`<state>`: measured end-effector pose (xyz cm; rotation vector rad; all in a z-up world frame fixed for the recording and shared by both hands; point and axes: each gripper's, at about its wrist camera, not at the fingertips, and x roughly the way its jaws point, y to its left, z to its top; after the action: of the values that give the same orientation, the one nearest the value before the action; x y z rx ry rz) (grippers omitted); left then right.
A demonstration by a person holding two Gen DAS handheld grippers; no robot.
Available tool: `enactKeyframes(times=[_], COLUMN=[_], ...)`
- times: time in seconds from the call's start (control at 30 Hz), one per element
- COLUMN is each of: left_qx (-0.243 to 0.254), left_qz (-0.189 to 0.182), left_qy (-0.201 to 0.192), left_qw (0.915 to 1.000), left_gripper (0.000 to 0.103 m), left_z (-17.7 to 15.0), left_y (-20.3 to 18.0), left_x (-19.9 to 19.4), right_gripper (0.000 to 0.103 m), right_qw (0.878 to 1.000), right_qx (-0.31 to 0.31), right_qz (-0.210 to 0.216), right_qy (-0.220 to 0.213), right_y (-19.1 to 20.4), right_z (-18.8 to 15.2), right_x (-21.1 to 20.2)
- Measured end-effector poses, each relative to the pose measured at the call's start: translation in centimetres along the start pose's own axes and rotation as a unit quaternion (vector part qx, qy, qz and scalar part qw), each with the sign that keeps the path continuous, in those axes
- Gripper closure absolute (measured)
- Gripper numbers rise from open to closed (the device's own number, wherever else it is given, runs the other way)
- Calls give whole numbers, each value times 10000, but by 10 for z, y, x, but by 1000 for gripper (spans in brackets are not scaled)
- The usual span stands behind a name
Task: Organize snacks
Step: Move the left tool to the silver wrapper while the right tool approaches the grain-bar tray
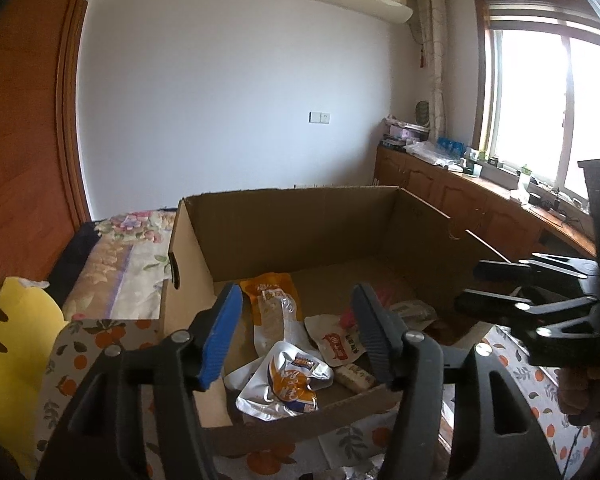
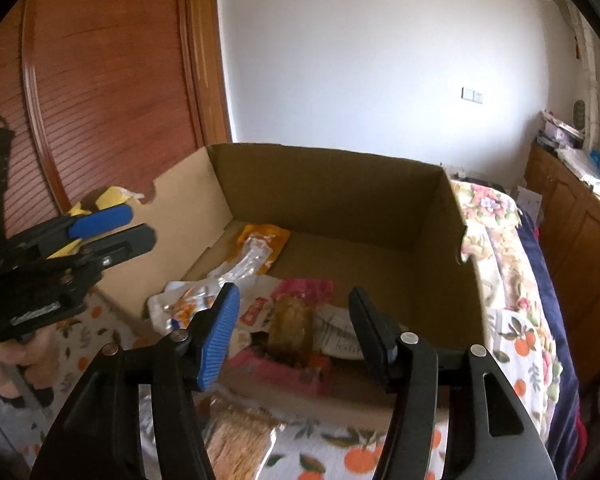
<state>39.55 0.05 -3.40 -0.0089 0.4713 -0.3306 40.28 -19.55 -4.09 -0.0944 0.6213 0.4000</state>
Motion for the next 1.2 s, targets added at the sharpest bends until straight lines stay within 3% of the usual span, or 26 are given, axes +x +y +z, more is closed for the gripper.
enactKeyframes(times=[0.43,0.83,1.2], left_qx=[397,481,548], left_qz=[-177,-213,-140], left_qy=[-48,255,712], left_qw=[9990,9983,9959], left_gripper=[41,40,40], left_z=[-11,-42,-77], left_y=[-19,-23,-20], left_x=[-26,-49,-38], right_gripper=[44,41,40], right_qw=[9996,9972,9927], right_qx=[92,186,425], right_qz=[-18,46,110], right_qy=[251,716,1126], right_y=[17,36,35], right_z=[-30,-67,-93], right_x=[-49,-36,0])
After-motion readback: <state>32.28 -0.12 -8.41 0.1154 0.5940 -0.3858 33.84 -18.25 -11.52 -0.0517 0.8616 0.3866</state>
